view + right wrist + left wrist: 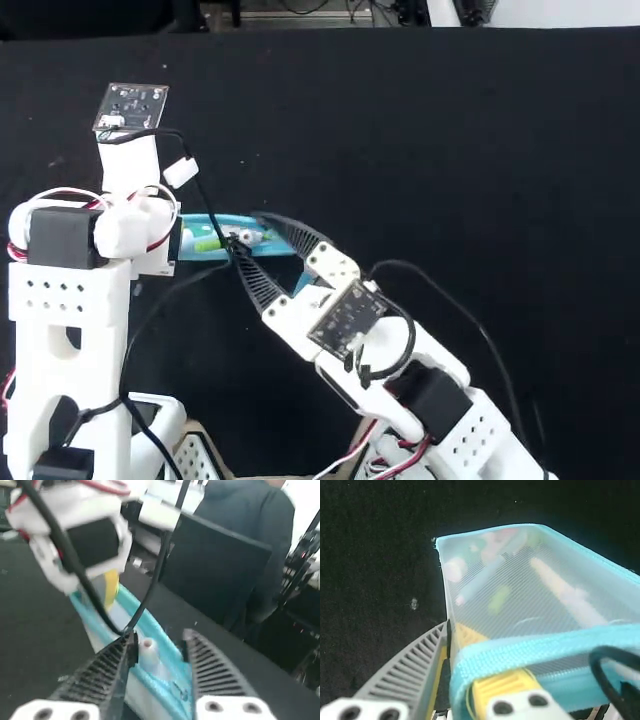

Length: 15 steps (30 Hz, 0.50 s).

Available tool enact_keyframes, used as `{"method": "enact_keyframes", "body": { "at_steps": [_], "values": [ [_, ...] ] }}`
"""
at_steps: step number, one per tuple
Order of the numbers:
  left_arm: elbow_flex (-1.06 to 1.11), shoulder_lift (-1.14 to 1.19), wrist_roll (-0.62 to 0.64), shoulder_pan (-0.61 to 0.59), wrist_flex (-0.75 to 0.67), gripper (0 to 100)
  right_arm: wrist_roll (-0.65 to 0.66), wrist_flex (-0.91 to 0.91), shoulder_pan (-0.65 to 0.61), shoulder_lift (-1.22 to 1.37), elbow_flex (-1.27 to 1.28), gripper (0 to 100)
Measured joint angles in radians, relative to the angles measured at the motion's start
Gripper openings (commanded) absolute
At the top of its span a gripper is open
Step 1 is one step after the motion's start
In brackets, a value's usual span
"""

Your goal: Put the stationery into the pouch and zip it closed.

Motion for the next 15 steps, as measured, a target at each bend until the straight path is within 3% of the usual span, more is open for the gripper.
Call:
{"method": "enact_keyframes", "body": {
  "at_steps": [9, 15],
  "values": [
    [0.0, 0.0, 0.0, 0.0, 0.0, 3, 0.0, 0.112, 0.0, -0.009, -0.16, 10.5],
    [0.0, 0.0, 0.0, 0.0, -0.002, 3, 0.006, 0.394, 0.0, -0.018, -0.319, 10.6]
  ]
}}
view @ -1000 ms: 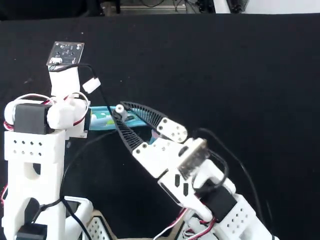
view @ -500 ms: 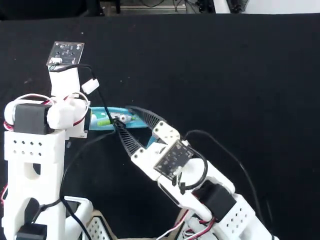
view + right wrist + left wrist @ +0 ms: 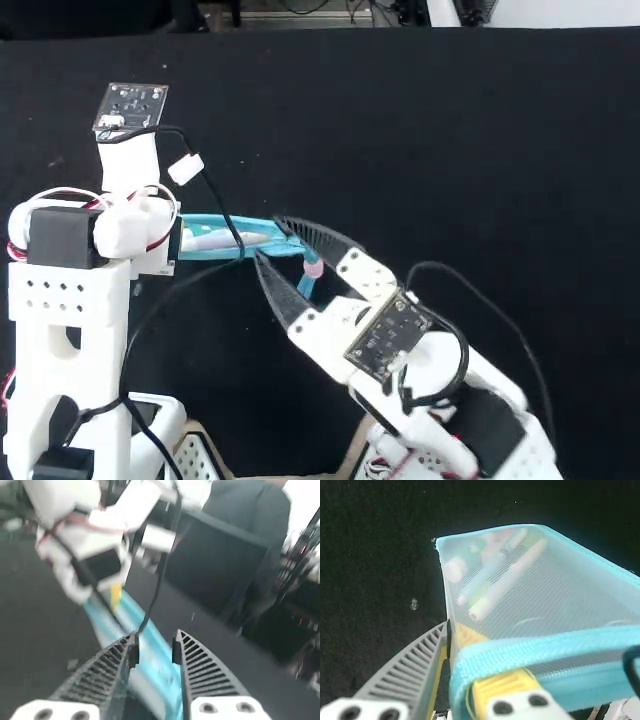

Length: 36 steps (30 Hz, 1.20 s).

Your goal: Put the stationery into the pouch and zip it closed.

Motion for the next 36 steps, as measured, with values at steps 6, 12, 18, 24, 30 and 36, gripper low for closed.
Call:
{"method": "enact_keyframes", "body": {
  "at_steps": [6, 12, 18, 24, 30, 36],
  "values": [
    [0.0, 0.0, 0.0, 0.0, 0.0, 3, 0.005, 0.25, 0.038, -0.057, -0.038, 10.6],
    [0.0, 0.0, -0.049, 0.0, 0.0, 3, 0.003, 0.207, 0.239, -0.203, 0.132, 10.6],
    [0.0, 0.0, -0.181, 0.0, 0.0, 3, 0.006, 0.101, 0.267, -0.338, 0.416, 10.7],
    [0.0, 0.008, -0.27, 0.0, 0.0, 3, 0.006, 0.057, 0.265, -0.344, 0.526, 10.7],
    [0.0, 0.009, -0.278, 0.0, -0.002, 3, 0.006, 0.057, 0.245, -0.344, 0.535, 10.7],
    [0.0, 0.009, -0.279, 0.0, -0.002, 3, -0.043, 0.195, 0.233, -0.344, 0.43, 15.2]
  ]
}}
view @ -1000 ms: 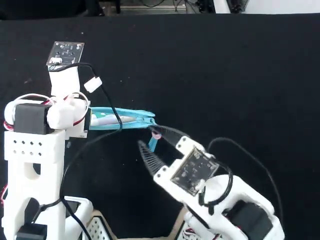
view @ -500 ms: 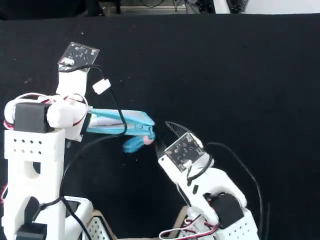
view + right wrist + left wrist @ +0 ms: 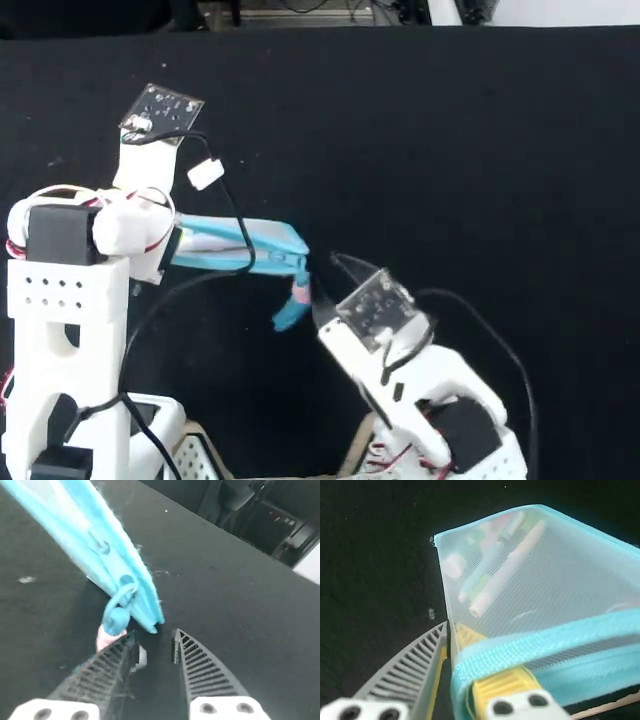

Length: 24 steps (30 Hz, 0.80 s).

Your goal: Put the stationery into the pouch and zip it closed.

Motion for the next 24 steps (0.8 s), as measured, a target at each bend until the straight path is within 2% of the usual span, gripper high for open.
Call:
{"method": "enact_keyframes", "body": {
  "at_steps": [5, 12, 24],
  "values": [
    [0.0, 0.0, 0.0, 0.0, 0.0, 3, -0.115, -0.012, -0.058, 0.0, 0.031, 26.4],
    [0.0, 0.002, 0.023, 0.0, -0.006, 3, -0.178, -0.081, -0.072, 0.0, 0.097, 26.5],
    [0.0, 0.003, 0.044, -0.002, -0.054, 3, -0.186, 0.075, -0.072, 0.0, -0.008, 26.5]
  ]
}}
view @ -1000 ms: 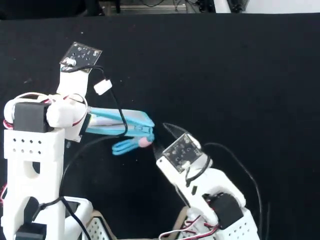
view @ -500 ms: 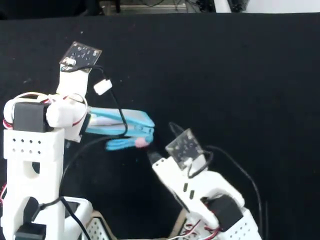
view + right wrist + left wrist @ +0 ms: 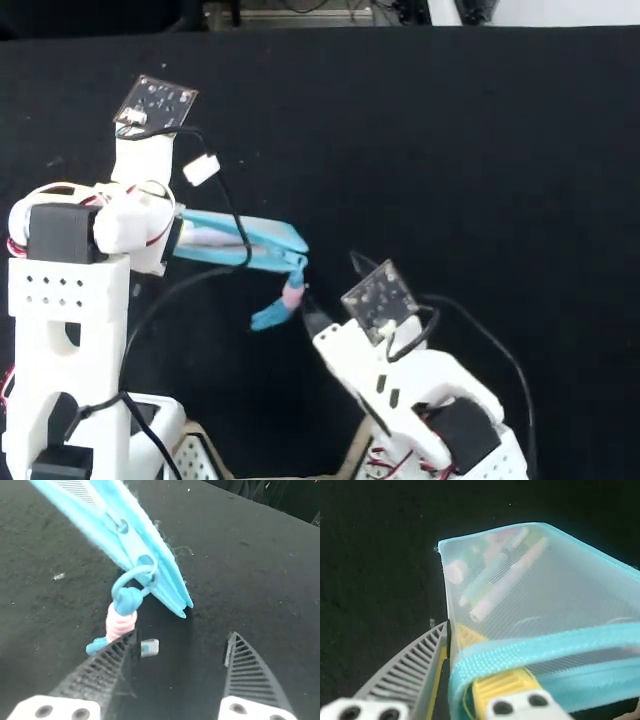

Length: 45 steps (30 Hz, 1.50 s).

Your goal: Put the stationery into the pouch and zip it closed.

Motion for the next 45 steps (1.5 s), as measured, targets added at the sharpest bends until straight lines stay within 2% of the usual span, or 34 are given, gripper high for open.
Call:
{"method": "enact_keyframes", "body": {
  "at_steps": [10, 14, 19, 25, 28, 31, 33, 36, 45],
  "values": [
    [0.0, 0.0, 0.0, 0.0, 0.0, 3, 0.0, 0.124, 0.0, 0.0, -0.12, 26.5],
    [0.012, -0.005, 0.002, 0.0, 0.0, 3, -0.046, 0.118, -0.063, 0.0, -0.109, 26.5],
    [0.012, -0.005, 0.002, 0.0, 0.0, 3, -0.095, 0.0, -0.106, 0.0, -0.008, 26.5],
    [0.012, -0.005, 0.003, 0.0, 0.0, 3, -0.1, -0.183, -0.029, 0.0, 0.115, 26.4],
    [0.012, -0.005, 0.003, 0.0, 0.0, 3, -0.1, -0.221, -0.021, 0.0, 0.127, 19.1],
    [0.012, -0.005, 0.003, 0.0, 0.0, 3, -0.1, -0.236, -0.02, 0.0, 0.127, 0.7],
    [0.012, -0.005, 0.003, 0.0, 0.0, 3, -0.092, -0.238, -0.02, 0.0, 0.127, 3.8],
    [0.012, -0.005, 0.003, 0.0, 0.0, 3, -0.025, -0.232, -0.012, 0.0, 0.104, 1.0],
    [0.012, -0.005, 0.003, 0.0, 0.0, 3, 0.043, -0.143, 0.114, 0.0, -0.044, 1.1]
  ]
}}
